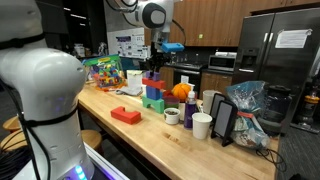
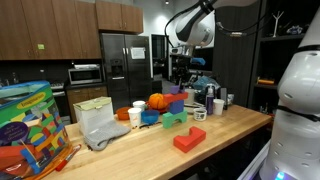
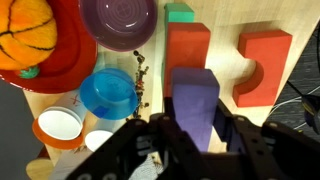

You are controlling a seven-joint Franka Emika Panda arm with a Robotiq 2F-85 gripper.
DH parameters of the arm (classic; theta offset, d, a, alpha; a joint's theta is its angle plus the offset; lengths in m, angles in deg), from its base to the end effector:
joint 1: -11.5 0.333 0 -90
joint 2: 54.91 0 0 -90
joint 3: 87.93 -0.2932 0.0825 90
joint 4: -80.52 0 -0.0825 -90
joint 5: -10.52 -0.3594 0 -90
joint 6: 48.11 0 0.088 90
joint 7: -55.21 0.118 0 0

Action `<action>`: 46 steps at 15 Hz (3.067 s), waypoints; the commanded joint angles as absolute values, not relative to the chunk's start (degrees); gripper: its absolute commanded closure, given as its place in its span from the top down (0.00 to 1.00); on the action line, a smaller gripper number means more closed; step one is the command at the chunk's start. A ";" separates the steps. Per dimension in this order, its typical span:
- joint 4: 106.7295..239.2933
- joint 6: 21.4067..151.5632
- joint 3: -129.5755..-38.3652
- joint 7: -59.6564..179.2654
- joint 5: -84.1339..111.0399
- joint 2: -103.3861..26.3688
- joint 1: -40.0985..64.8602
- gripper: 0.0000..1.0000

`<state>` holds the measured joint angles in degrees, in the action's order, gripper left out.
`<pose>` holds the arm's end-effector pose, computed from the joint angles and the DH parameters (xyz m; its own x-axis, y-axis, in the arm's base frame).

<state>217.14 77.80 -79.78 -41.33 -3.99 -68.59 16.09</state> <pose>0.4520 -0.0175 0.3984 0.0796 0.9681 0.2374 0.9938 -0.0956 0.0563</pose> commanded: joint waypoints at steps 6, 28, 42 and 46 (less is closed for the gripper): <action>218.08 78.82 -80.57 -41.97 -5.09 -69.37 15.41 0.15; 219.99 79.37 -81.01 -41.71 -10.66 -75.85 16.72 1.00; 236.11 73.20 -82.41 -42.31 -14.92 -93.88 21.94 1.00; 243.01 76.81 -81.94 -43.07 -15.70 -97.10 24.00 1.00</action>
